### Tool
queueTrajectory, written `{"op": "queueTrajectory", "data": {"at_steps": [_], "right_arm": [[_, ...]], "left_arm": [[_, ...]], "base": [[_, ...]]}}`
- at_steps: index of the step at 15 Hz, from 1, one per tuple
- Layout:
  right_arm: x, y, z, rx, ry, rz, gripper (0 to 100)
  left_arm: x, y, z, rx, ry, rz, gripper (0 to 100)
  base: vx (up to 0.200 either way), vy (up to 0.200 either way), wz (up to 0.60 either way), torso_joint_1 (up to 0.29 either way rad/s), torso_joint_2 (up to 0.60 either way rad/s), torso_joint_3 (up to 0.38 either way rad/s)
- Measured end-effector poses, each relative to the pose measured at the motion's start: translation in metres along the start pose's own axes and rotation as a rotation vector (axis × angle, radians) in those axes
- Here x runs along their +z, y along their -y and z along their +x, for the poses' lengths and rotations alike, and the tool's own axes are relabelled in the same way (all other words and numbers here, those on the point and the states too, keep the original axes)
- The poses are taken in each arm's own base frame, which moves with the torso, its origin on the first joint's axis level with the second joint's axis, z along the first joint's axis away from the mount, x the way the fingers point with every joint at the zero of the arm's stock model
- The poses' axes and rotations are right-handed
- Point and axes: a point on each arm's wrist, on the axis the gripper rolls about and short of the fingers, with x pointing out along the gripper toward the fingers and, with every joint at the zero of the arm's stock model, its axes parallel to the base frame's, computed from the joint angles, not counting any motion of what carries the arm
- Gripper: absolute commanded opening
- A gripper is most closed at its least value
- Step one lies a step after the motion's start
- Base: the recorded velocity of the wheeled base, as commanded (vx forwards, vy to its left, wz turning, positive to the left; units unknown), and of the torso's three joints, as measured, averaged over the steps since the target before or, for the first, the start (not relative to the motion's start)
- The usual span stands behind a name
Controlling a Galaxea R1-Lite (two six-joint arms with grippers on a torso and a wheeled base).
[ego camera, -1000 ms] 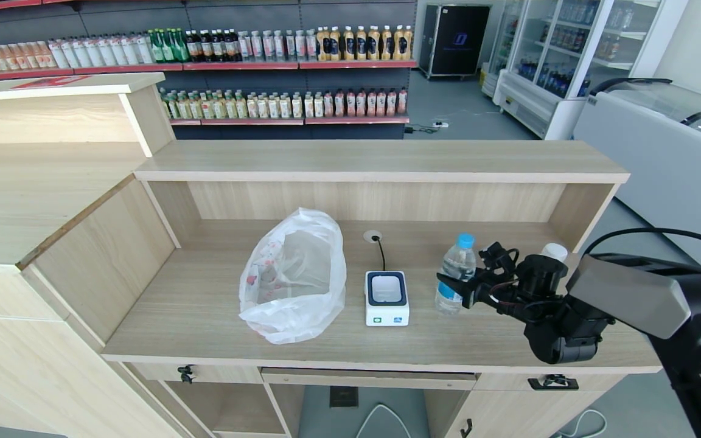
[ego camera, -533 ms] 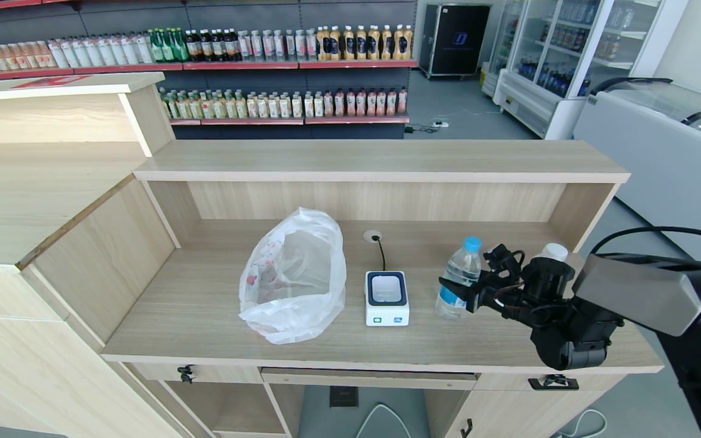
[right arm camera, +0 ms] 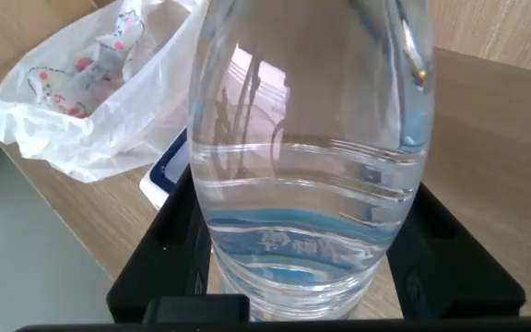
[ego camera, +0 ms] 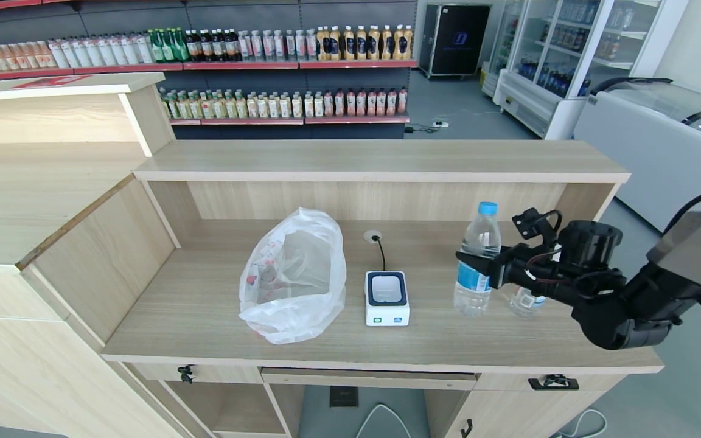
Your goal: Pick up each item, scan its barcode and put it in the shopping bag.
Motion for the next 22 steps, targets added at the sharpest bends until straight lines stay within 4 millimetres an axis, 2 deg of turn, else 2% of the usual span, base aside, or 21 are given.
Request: {"op": "queueTrajectory", "data": {"at_steps": [4, 8, 12, 18, 22], "right_arm": [[0.073, -0.034, -0.053, 0.0, 0.046, 0.056, 0], [0.118, -0.057, -0.091, -0.065, 0.142, 0.108, 0], [0.142, -0.081, -0.121, -0.161, 0.145, 0.157, 0], [0.171, -0.15, -0.161, -0.21, 0.117, 0.237, 0], [0.182, -0.18, -0.179, -0.182, 0.138, 0.245, 0]], "left_arm": [[0.0, 0.0, 0.0, 0.0, 0.0, 0.0, 100], [0.0, 0.0, 0.0, 0.0, 0.0, 0.0, 100], [0.0, 0.0, 0.0, 0.0, 0.0, 0.0, 100], [0.0, 0.0, 0.0, 0.0, 0.0, 0.0, 100], [0.0, 0.0, 0.0, 0.0, 0.0, 0.0, 100]], "base": [[0.0, 0.0, 0.0, 0.0, 0.0, 0.0], [0.0, 0.0, 0.0, 0.0, 0.0, 0.0], [0.0, 0.0, 0.0, 0.0, 0.0, 0.0], [0.0, 0.0, 0.0, 0.0, 0.0, 0.0], [0.0, 0.0, 0.0, 0.0, 0.0, 0.0]]}}
